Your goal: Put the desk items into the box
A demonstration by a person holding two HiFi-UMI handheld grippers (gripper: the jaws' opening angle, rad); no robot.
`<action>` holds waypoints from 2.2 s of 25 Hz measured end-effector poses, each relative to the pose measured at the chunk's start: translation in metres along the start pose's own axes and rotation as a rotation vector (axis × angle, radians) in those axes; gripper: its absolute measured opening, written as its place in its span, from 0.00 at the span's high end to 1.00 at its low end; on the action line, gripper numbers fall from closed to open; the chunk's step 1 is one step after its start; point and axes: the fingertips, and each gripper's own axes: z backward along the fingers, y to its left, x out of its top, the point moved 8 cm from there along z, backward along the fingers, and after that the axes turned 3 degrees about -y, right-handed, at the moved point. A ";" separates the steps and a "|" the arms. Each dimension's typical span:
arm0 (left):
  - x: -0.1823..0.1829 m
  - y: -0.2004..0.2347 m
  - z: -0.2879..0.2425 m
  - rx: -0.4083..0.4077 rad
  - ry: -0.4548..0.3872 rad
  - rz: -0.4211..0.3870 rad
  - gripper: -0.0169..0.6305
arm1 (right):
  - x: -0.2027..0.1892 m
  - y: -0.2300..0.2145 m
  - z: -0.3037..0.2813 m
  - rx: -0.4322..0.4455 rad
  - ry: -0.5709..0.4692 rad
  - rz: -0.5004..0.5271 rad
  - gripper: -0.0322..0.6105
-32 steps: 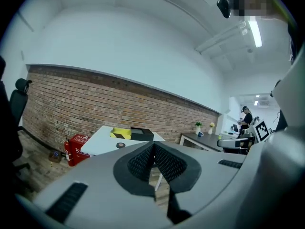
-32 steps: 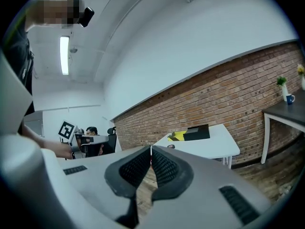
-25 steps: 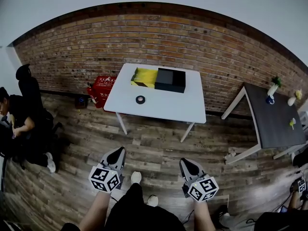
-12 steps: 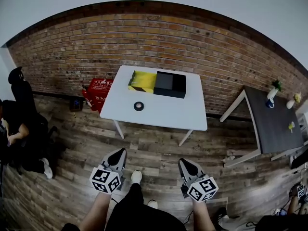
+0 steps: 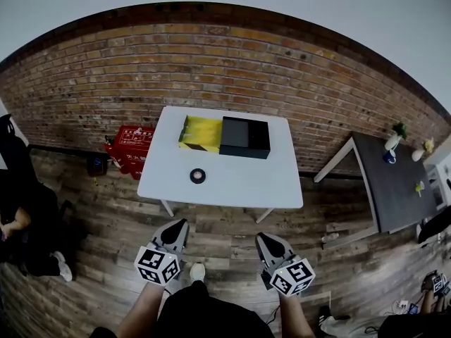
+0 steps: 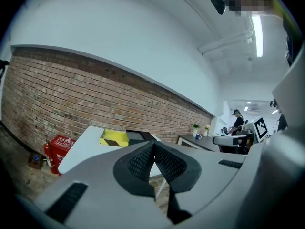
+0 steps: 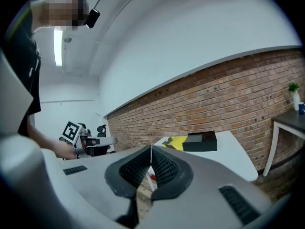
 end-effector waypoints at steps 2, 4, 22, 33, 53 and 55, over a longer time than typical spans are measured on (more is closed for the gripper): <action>0.006 0.013 -0.011 -0.018 0.002 -0.011 0.95 | 0.005 -0.001 -0.017 -0.011 0.001 0.015 0.92; 0.010 0.029 -0.022 -0.031 0.002 -0.014 0.95 | 0.010 -0.002 -0.034 -0.021 -0.004 0.014 0.92; 0.029 0.129 -0.084 -0.043 0.032 0.020 0.95 | 0.024 -0.025 -0.149 -0.013 0.030 -0.023 0.92; 0.031 0.141 -0.130 0.013 0.057 0.016 0.95 | 0.036 -0.075 -0.209 0.083 0.043 -0.022 0.92; 0.035 0.141 -0.210 0.317 0.078 0.049 0.95 | 0.047 -0.185 -0.323 0.395 0.153 -0.035 0.92; 0.030 0.141 -0.214 0.332 0.092 0.047 0.95 | 0.045 -0.192 -0.327 0.405 0.166 -0.038 0.92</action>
